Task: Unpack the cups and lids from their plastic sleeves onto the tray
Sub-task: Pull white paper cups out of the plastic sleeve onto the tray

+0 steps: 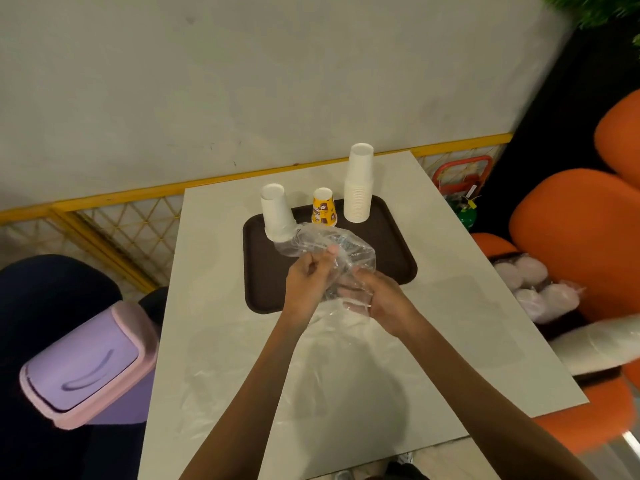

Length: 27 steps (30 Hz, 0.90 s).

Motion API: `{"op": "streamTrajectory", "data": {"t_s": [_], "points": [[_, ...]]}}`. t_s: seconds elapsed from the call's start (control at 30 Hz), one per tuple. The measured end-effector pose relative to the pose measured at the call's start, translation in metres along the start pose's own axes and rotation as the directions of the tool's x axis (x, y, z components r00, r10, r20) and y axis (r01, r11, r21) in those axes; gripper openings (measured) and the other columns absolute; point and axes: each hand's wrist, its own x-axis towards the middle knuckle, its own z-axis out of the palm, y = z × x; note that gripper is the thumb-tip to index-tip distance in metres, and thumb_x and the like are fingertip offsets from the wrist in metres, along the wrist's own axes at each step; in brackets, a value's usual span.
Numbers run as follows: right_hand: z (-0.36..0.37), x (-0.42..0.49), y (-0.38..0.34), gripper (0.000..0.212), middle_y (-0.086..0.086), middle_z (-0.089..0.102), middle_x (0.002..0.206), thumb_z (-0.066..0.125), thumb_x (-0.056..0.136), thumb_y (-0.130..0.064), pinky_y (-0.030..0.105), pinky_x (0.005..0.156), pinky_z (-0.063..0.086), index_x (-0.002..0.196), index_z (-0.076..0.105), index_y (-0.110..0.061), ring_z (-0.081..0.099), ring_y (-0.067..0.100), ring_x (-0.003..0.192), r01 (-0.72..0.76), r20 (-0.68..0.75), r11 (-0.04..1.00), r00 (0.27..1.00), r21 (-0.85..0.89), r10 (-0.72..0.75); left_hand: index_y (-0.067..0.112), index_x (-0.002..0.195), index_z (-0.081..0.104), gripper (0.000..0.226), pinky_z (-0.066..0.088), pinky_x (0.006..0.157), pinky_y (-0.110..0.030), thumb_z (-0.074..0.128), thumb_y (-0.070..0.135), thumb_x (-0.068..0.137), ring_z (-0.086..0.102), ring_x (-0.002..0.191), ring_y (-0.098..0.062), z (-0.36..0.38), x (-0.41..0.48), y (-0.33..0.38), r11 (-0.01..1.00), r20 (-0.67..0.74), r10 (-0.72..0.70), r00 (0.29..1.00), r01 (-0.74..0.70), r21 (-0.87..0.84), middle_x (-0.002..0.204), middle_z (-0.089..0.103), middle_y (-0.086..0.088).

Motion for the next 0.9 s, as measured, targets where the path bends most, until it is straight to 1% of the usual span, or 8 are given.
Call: {"op": "streamTrajectory", "data": {"t_s": [0.13,0.23,0.37,0.5,0.63,0.73,0.8,0.9], "points": [[-0.007,0.013,-0.003,0.034,0.012,0.066,0.114,0.047,0.098,-0.027,0.036,0.076,0.054,0.126,0.053,-0.009,0.062,0.024,0.106,-0.069,0.042,0.986,0.997,0.154,0.064,0.011,0.103,0.066,0.043,0.044,0.081,-0.025,0.046,0.048,0.093,0.059,0.090,-0.008,-0.016,-0.008,-0.010,0.993,-0.089,-0.114,0.990,0.111,-0.041,0.096,0.065,0.002],[-0.010,0.019,-0.005,0.028,0.013,0.067,0.104,0.049,0.098,-0.021,0.037,0.065,0.059,0.121,0.055,-0.006,0.066,0.026,0.094,-0.101,0.039,0.951,0.995,0.291,0.094,0.018,0.104,0.063,0.038,0.046,0.076,-0.022,0.048,0.050,0.090,0.059,0.095,-0.008,-0.025,-0.024,-0.019,0.978,0.021,-0.181,0.983,0.182,-0.098,0.102,0.064,0.003],[-0.007,0.021,-0.013,0.028,0.013,0.071,0.091,0.045,0.099,-0.016,0.031,0.061,0.057,0.120,0.055,-0.002,0.071,0.022,0.077,-0.126,0.094,0.933,0.991,0.337,0.100,0.029,0.122,0.055,0.048,0.054,0.084,-0.027,0.056,0.049,0.078,0.060,0.108,-0.007,-0.030,-0.040,-0.029,0.981,0.146,-0.049,0.988,0.075,-0.179,0.117,0.061,0.008],[-0.008,0.024,-0.020,0.046,0.016,0.064,0.112,0.054,0.093,-0.019,0.036,0.070,0.059,0.135,0.048,-0.002,0.068,0.027,0.091,-0.128,0.062,0.930,0.992,0.345,0.114,0.018,0.105,0.064,0.022,0.056,0.079,-0.029,0.067,0.008,0.086,0.066,0.081,-0.009,-0.026,-0.032,-0.028,0.979,-0.020,0.100,0.995,-0.102,-0.175,0.089,0.069,0.003],[-0.005,0.012,-0.029,0.043,0.014,0.058,0.117,0.048,0.097,-0.038,0.044,0.077,0.054,0.131,0.047,-0.011,0.059,0.032,0.104,-0.109,-0.081,0.968,0.988,0.227,0.130,0.011,0.087,0.066,0.012,0.056,0.067,-0.024,0.062,0.000,0.088,0.061,0.063,-0.006,-0.027,-0.019,-0.016,0.959,-0.113,0.173,0.978,-0.194,-0.207,0.068,0.067,0.005],[-0.005,-0.003,-0.030,0.059,0.006,0.043,0.142,0.047,0.095,-0.046,0.038,0.098,0.043,0.145,0.031,-0.020,0.046,0.025,0.128,0.201,-0.278,0.962,0.928,-0.186,-0.248,0.011,0.086,0.067,0.011,0.055,0.063,-0.020,0.062,0.002,0.088,0.060,0.062,-0.002,-0.027,-0.011,-0.006,0.957,-0.132,0.195,0.972,-0.218,-0.189,0.068,0.067,0.006],[-0.005,-0.024,-0.028,0.062,-0.004,0.043,0.139,0.055,0.090,-0.045,0.023,0.097,0.043,0.144,0.034,-0.021,0.048,0.010,0.125,0.484,-0.120,0.808,0.829,-0.336,-0.547,0.012,0.084,0.067,0.012,0.055,0.062,-0.019,0.062,0.001,0.088,0.062,0.064,-0.001,-0.026,-0.006,0.002,0.955,-0.152,0.196,0.969,-0.224,-0.194,0.072,0.068,0.005],[-0.008,-0.039,-0.028,0.067,-0.005,0.051,0.132,0.069,0.076,-0.029,0.010,0.086,0.047,0.136,0.045,-0.013,0.051,0.002,0.118,0.670,0.085,0.617,0.703,-0.413,-0.706,0.009,0.084,0.066,0.010,0.053,0.061,-0.016,0.061,0.001,0.088,0.064,0.066,0.001,-0.025,0.001,0.014,0.952,-0.147,0.215,0.966,-0.240,-0.188,0.072,0.068,0.011]]}}
